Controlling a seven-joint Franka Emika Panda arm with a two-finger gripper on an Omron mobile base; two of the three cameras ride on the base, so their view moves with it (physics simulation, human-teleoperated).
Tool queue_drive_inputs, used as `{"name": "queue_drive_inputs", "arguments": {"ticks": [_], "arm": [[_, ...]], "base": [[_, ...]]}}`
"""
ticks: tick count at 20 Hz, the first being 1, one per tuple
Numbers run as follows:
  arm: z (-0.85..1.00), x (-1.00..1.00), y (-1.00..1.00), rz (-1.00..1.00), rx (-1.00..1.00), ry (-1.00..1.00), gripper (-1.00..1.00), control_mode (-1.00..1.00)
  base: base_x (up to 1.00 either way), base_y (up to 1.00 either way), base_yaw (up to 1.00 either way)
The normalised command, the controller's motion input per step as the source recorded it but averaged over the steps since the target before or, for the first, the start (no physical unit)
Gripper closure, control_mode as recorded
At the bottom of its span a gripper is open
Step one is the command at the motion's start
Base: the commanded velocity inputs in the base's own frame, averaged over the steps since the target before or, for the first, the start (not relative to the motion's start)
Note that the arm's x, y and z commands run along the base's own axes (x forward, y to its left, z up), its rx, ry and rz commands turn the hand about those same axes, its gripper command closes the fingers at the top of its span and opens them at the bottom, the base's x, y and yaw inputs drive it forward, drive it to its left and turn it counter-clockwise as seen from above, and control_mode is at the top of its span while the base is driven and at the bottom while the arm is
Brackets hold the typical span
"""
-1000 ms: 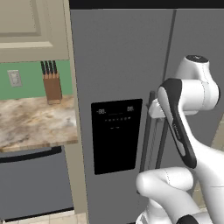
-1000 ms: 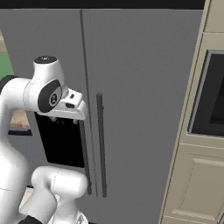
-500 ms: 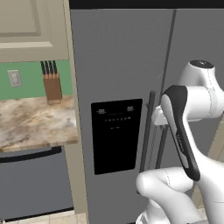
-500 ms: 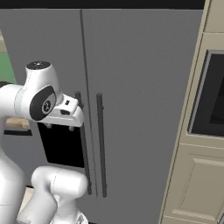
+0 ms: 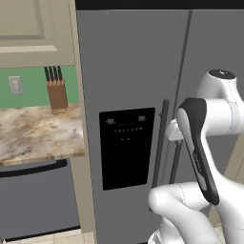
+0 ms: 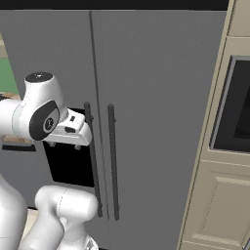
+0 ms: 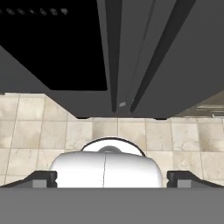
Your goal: Open the freezer door, pick up the ice cube tray from the freezer, and place it on the dining counter.
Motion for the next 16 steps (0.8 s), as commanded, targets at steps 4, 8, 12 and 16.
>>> {"name": "queue_drive_inputs", "arguments": {"ticks": [4, 8, 12, 16], "arm": [[0.0, -0.03, 0.0, 0.0, 0.0, 0.0, -1.0, -1.0], [0.0, 0.0, 0.0, 0.0, 0.0, 0.0, -1.0, -1.0], [0.0, 0.0, 0.0, 0.0, 0.0, 0.0, -1.0, 1.0], [0.0, 0.0, 0.0, 0.0, 0.0, 0.0, -1.0, 1.0]], "base": [[0.0, 0.0, 0.0], [0.0, 0.0, 0.0], [0.0, 0.0, 0.0], [-0.02, -0.03, 0.0]]}}
